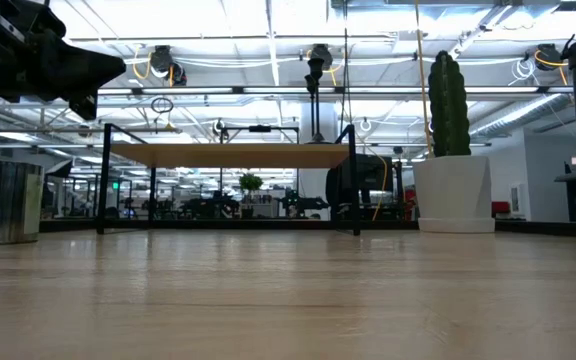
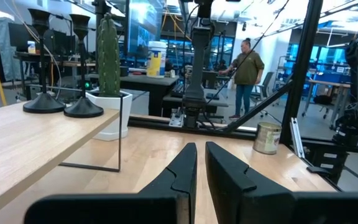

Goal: Pick & Place candle stick holders
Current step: Put the black candle holder on the shelf

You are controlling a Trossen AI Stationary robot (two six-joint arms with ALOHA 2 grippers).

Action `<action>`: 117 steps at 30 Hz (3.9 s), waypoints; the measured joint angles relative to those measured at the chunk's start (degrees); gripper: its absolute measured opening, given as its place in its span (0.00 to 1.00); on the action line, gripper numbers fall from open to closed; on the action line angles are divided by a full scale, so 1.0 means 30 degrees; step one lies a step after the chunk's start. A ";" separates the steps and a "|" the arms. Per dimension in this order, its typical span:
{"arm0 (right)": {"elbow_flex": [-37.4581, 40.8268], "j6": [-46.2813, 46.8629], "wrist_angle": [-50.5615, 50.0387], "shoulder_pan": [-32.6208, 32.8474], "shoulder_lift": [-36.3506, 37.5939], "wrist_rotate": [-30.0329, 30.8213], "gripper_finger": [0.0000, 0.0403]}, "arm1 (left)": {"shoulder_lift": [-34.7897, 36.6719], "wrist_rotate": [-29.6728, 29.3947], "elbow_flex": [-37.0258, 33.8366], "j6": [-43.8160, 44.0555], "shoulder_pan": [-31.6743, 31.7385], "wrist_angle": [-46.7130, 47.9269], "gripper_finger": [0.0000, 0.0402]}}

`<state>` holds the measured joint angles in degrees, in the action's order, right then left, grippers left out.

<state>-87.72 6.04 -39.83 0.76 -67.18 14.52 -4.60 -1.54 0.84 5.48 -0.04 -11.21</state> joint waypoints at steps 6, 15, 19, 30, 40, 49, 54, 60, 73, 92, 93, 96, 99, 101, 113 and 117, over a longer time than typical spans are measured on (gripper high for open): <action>0.0007 -0.1893 -0.1569 -0.0337 0.1831 0.0299 0.00 | 0.0007 0.0005 -0.0007 0.0034 -0.0002 -0.0867 0.09; 0.4102 -0.0963 -0.0452 -0.0629 0.6002 -0.0959 0.00 | 0.0007 -0.0015 -0.0007 0.0950 0.0004 -0.2485 0.09; 0.7472 -0.0044 0.1671 -0.0628 0.8093 -0.1184 0.00 | 0.0007 -0.0012 -0.0007 0.2603 -0.0004 -0.2724 0.09; 1.4205 0.2002 0.6889 -0.0628 1.3032 -0.1922 0.00 | 0.0000 0.1579 0.0098 0.5093 -0.0004 -0.2822 0.09; 1.6119 0.2610 0.7504 -0.0628 1.6091 -0.1878 0.00 | -0.0071 0.3832 0.2529 0.4183 -0.0004 -0.0348 0.09; 1.8254 0.3048 0.9248 -0.0628 1.7629 -0.1871 0.00 | -0.3297 0.3869 0.7067 0.3777 -0.0011 0.4988 0.09; 1.9444 0.3244 0.9770 -0.0628 1.8175 -0.1871 0.00 | -0.6278 0.3928 0.9279 0.3347 -0.0434 0.6262 0.09; 2.0028 0.3550 0.9856 -0.0628 1.8621 -0.1871 0.00 | -1.0223 0.4035 1.2023 0.3222 -0.1909 0.8265 0.09; 2.1622 0.3542 1.1673 -0.0628 1.9567 -0.1912 0.00 | -1.6714 0.1971 1.8579 0.6174 -0.7386 1.4330 0.09; 2.2535 0.3462 1.1933 -0.0628 2.0829 -0.1885 0.00 | -2.2023 0.0676 2.2731 1.8561 -1.3671 1.9065 0.09; 2.2535 0.3465 1.1933 -0.0628 2.0843 -0.1885 0.00 | -2.2017 0.0296 2.2731 1.9089 -1.4007 1.9174 0.09; 2.2535 0.3480 1.1941 -0.0628 2.0844 -0.1882 0.00 | -2.2017 -0.1018 2.2731 2.0706 -1.4952 1.9398 0.09; 2.2542 0.3550 1.2231 -0.0628 2.0844 -0.1878 0.00 | -2.2010 -0.1550 2.2731 2.2127 -1.5496 1.9310 0.09; 2.2542 0.3550 1.2511 -0.0628 2.0844 -0.1878 0.00 | -2.2010 -0.1588 2.2731 2.2374 -1.5698 1.9266 0.09; 2.2542 0.3133 1.2902 -0.0632 2.0844 -0.2154 0.00 | -2.2003 -0.1178 2.2731 2.2333 -1.5901 1.9092 0.09; 2.2542 0.3423 1.2774 -0.0628 2.0837 -0.2446 0.00 | -2.2003 -0.0948 2.2731 2.3173 -1.5898 1.9130 0.09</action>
<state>-20.10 16.31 -1.51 -1.13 -4.67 7.18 -70.61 -4.38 69.04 74.99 -47.74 46.18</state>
